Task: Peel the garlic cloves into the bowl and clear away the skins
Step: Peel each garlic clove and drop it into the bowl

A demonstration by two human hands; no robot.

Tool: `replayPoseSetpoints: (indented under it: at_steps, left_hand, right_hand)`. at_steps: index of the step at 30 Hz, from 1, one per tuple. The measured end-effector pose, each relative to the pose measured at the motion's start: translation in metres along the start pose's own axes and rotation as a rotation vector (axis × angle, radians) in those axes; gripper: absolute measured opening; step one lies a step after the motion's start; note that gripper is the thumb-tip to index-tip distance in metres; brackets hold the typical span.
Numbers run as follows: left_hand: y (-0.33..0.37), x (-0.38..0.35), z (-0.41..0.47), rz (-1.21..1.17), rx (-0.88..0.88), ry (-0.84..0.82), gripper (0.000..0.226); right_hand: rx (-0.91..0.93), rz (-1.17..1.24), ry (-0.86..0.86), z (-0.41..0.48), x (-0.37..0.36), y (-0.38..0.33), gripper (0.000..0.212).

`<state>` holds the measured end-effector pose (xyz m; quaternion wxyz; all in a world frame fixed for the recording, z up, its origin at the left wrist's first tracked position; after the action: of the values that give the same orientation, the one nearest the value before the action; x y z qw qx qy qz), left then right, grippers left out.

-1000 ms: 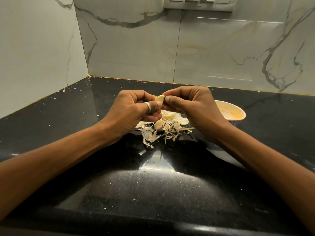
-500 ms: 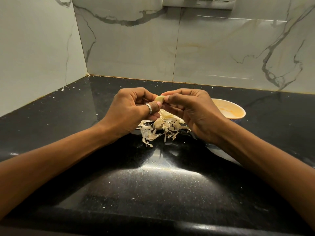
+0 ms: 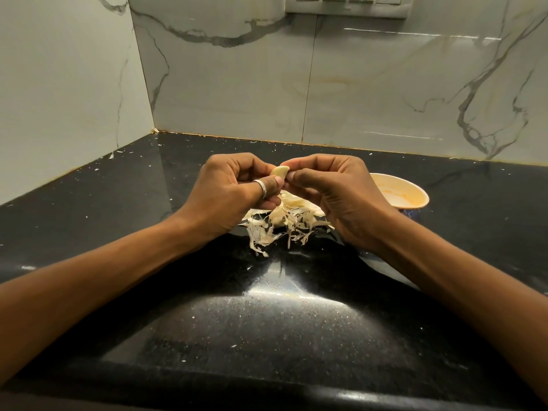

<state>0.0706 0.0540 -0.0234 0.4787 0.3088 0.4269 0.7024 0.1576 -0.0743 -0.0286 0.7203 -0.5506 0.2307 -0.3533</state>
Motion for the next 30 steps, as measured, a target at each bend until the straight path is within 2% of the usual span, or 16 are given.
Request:
replayPoseSetpoints:
  at_steps: [10, 18, 30]
  left_hand:
    - [-0.001, 0.000, 0.001, 0.028, -0.010, 0.005, 0.012]
    - [-0.002, 0.000, 0.000, -0.005, 0.007, 0.012, 0.011]
    - [-0.002, 0.000, 0.000, 0.016, 0.011, 0.019, 0.008]
  right_hand:
    - [0.096, -0.174, 0.049, -0.003, 0.001, -0.007, 0.008]
    - [0.119, -0.183, 0.042, -0.004, 0.000, -0.010, 0.012]
    - [0.161, -0.263, 0.054, -0.004, -0.002, -0.012, 0.007]
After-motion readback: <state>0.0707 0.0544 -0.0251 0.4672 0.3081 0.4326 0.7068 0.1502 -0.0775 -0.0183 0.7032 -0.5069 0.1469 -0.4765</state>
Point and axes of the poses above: each hand's wrist, its own z-axis towards the middle knuckle, its own x-axis out of the back of the hand, y = z × x, the point moved 8 cm from there along z, towards the middle knuckle, and after that the axes turned 11 degrees about -z, right-handed, at the moved point
